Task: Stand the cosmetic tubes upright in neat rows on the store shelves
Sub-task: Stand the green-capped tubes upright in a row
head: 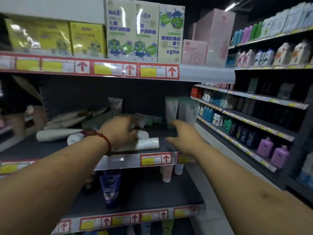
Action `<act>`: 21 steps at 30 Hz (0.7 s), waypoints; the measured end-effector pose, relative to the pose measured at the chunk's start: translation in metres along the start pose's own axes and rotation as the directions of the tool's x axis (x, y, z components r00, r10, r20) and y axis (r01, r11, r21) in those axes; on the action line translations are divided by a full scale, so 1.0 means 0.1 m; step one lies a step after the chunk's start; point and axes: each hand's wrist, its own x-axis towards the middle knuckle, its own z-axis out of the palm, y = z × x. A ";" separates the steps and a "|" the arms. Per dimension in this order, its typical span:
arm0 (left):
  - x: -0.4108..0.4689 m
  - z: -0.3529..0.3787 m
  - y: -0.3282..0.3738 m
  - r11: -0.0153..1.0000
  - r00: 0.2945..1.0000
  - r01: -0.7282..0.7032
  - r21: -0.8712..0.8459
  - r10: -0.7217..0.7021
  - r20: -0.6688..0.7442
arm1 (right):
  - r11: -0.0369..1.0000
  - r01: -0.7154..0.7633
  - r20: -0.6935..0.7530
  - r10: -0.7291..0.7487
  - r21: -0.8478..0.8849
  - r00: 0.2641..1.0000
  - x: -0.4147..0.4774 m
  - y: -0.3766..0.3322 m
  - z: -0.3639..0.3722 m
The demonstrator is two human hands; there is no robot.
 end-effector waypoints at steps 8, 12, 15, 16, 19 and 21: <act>0.44 0.08 -0.40 0.997 0.998 -0.065 0.032 0.065 0.002 | 0.997 0.000 0.009 -0.001 0.073 1.000 0.59 -0.06 0.40; 0.84 0.13 -0.56 0.984 0.991 -0.135 0.118 0.132 0.029 | 0.997 0.003 0.035 -0.005 0.071 0.999 1.06 0.00 0.62; 1.15 0.20 -0.70 0.989 0.993 -0.115 0.095 0.111 0.039 | 1.000 0.030 0.061 -0.030 -0.003 0.998 1.43 0.08 0.86; 1.25 0.25 -0.74 0.993 0.995 -0.098 0.062 0.096 0.034 | 1.000 0.024 0.070 -0.024 -0.002 0.997 1.53 0.11 0.95; 1.49 0.43 -0.85 0.996 0.996 -0.089 0.025 0.089 0.023 | 1.000 -0.018 0.083 0.016 0.023 0.996 1.76 0.23 1.21; 1.57 0.54 -0.88 0.996 0.995 -0.092 0.012 0.091 0.028 | 0.999 -0.033 0.061 0.031 0.028 0.998 1.81 0.28 1.34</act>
